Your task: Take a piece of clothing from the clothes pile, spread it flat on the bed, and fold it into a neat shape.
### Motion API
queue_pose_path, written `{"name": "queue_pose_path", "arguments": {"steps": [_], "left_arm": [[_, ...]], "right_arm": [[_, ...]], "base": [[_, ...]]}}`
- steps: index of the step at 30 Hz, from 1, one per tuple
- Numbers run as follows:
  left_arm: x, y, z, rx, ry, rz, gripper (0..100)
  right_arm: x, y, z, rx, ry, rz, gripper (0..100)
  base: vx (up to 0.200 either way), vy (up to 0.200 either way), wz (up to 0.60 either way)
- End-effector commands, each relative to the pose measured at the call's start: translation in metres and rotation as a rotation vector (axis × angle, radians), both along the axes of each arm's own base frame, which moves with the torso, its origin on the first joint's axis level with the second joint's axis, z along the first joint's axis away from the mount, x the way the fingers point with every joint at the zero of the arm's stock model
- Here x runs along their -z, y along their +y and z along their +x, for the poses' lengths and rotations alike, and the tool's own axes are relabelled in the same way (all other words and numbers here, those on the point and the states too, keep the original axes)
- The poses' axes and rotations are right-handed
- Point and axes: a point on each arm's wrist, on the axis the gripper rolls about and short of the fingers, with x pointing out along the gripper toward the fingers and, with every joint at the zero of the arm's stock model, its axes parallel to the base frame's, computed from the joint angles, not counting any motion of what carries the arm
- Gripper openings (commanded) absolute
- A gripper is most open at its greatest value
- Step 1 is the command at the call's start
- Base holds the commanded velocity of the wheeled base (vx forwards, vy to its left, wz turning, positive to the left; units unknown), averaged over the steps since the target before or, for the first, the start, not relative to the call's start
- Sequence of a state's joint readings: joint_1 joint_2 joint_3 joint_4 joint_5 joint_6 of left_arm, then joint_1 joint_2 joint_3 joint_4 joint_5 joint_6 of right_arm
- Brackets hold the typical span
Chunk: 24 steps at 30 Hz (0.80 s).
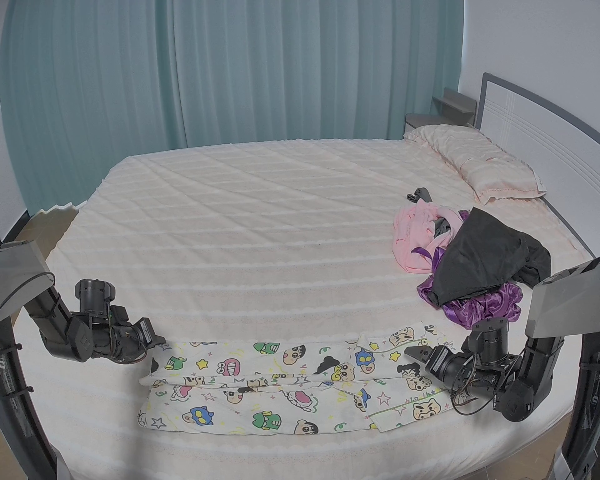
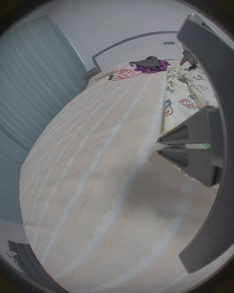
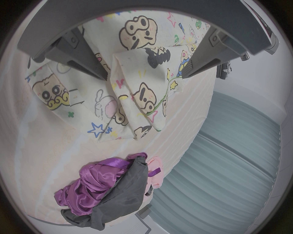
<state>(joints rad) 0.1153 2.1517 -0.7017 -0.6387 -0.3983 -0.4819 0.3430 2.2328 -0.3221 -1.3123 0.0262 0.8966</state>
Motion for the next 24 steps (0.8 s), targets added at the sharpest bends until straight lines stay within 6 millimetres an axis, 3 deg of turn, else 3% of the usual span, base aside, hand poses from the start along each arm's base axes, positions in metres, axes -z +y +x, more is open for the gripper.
{"name": "queue_pose_path", "arguments": {"steps": [1, 8, 18, 19, 24], "left_arm": [[-0.008, 0.002, 0.002, -0.006, -0.031, 0.004, 0], [-0.01, 0.003, 0.014, -0.036, -0.043, -0.023, 0], [0.005, 0.004, 0.023, -0.053, 0.01, -0.042, 0], [0.007, 0.005, 0.024, -0.055, 0.019, -0.043, 100], [0.006, 0.011, 0.027, -0.077, 0.014, -0.05, 100]], "right_arm": [[0.0, 0.0, 0.0, 0.0, -0.001, 0.001, 100], [0.0, 0.0, 0.001, 0.001, -0.001, 0.001, 100], [0.001, 0.0, 0.001, 0.001, 0.002, 0.0, 100], [0.002, 0.0, 0.001, 0.001, 0.003, 0.0, 100], [0.002, 0.0, 0.001, 0.001, 0.003, 0.0, 100]], "base": [[0.0, 0.0, 0.0], [0.0, 0.0, 0.0], [0.0, 0.0, 0.0], [0.0, 0.0, 0.0], [0.0, 0.0, 0.0]]}}
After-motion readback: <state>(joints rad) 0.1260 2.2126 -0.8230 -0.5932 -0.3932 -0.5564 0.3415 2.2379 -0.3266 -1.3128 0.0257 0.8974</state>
